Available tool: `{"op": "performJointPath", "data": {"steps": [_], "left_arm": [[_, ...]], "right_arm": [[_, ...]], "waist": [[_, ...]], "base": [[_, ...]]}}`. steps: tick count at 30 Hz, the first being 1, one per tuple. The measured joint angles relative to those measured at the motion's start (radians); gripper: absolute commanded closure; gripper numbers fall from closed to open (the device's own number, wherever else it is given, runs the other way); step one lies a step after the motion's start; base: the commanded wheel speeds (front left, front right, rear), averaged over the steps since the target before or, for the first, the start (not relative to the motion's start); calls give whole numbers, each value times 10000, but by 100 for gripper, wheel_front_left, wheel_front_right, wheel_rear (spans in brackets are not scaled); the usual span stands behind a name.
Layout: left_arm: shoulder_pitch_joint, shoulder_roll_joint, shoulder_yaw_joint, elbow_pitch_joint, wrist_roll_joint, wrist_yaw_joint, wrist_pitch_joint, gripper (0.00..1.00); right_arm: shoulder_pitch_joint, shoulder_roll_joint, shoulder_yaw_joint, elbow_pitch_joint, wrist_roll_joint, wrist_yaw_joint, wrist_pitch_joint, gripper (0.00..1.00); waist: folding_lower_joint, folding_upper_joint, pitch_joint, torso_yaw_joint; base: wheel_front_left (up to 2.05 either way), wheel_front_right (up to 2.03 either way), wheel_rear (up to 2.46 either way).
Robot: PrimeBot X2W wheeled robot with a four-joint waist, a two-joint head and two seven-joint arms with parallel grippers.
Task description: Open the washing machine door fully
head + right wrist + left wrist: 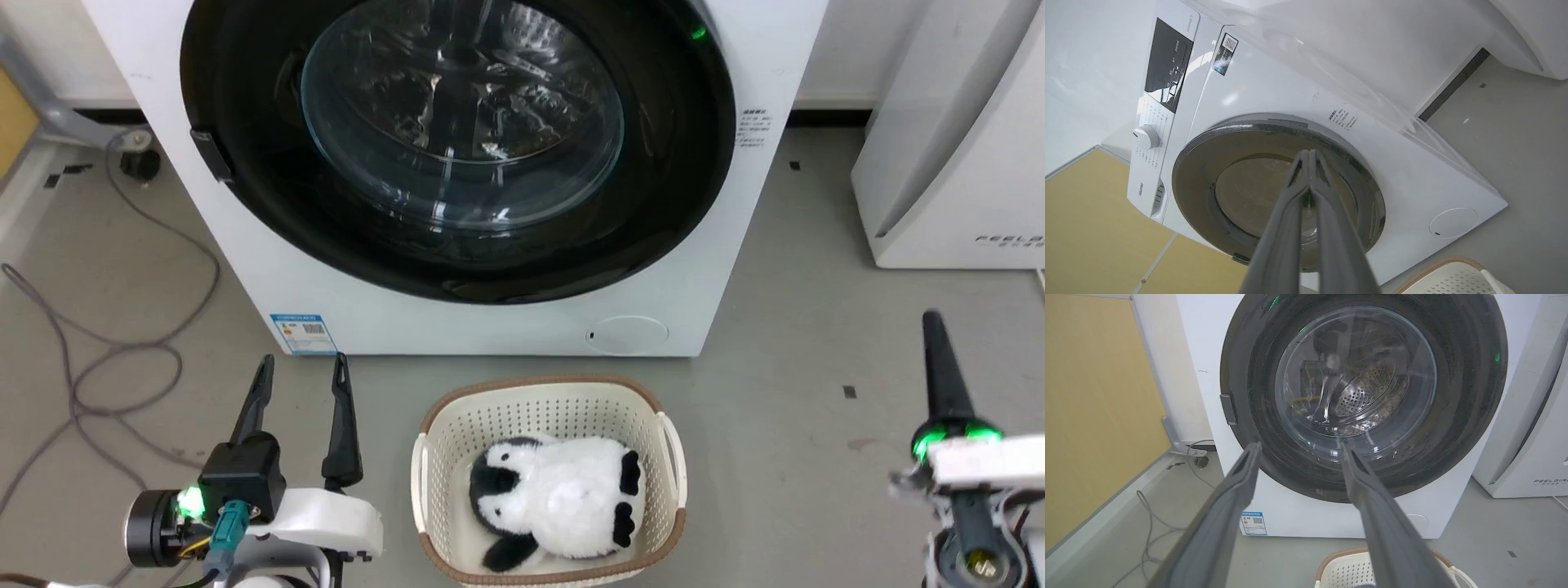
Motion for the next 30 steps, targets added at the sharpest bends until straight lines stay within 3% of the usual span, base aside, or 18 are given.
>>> {"op": "performJointPath", "data": {"steps": [12, 30], "left_arm": [[-693, -4, -92, -186, -2, 100, -278, 0], [-1388, -2, -357, -322, -167, 416, -621, 0]], "right_arm": [[-2635, -886, -209, 1624, 1193, 0, 370, 100], [-6459, -1977, 569, 4366, 2451, 0, 1317, 100]], "waist": [[0, 0, 944, 285], [0, 0, 2300, 862]], "base": [[0, 0, 0], [0, 0, 0]]}}
